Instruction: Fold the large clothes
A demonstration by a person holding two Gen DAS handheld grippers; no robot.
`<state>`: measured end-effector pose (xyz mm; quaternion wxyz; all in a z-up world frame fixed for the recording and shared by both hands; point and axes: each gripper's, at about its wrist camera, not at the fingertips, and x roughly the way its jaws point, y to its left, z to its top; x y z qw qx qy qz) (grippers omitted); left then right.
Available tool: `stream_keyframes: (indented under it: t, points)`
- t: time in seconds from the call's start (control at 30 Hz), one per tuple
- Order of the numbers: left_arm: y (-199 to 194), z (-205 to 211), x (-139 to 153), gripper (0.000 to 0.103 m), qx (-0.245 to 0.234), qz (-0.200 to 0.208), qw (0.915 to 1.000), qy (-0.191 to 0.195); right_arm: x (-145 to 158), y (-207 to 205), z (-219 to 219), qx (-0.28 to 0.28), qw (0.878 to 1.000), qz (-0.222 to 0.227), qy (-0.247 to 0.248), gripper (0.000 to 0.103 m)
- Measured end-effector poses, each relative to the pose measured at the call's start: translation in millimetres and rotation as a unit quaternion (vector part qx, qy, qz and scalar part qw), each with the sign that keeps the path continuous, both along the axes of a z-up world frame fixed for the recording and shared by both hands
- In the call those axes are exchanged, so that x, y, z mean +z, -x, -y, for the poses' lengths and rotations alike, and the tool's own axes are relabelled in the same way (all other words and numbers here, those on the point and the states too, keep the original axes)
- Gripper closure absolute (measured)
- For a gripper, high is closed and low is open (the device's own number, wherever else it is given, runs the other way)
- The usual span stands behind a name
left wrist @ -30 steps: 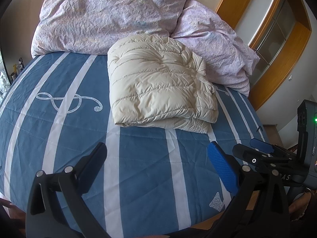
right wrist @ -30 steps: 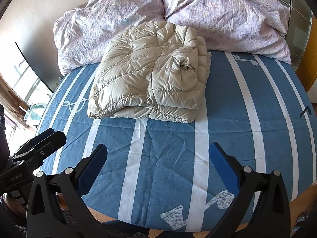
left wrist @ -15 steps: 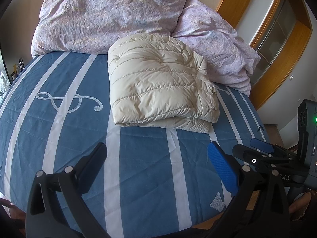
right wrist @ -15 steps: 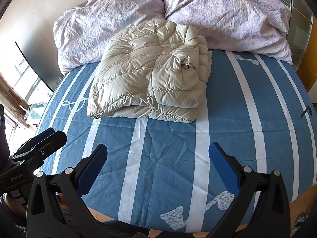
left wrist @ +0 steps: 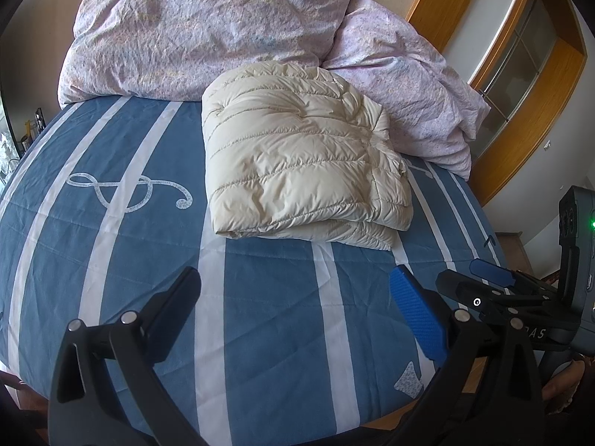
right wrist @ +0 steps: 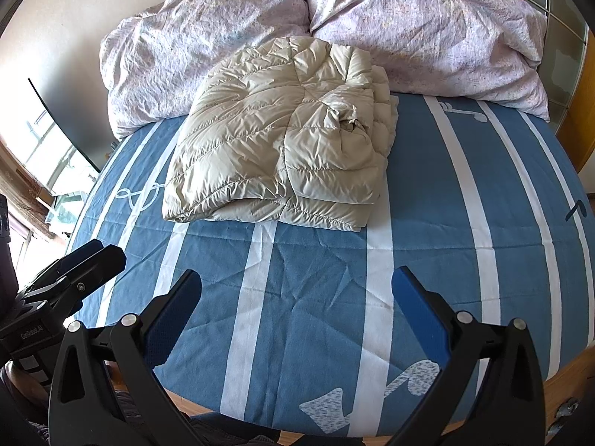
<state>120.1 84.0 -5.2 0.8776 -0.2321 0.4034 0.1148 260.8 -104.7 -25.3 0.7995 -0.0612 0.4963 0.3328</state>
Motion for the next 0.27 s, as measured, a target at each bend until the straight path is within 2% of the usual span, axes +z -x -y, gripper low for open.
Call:
stream_keyframes:
  t: [0.27]
  points:
    - [1.1,-2.5,-4.2,0.002,0.0,-0.002,1.0,0.001,-0.4,0.5,-0.2,0.0,1.0,0.0,0.0,0.001]
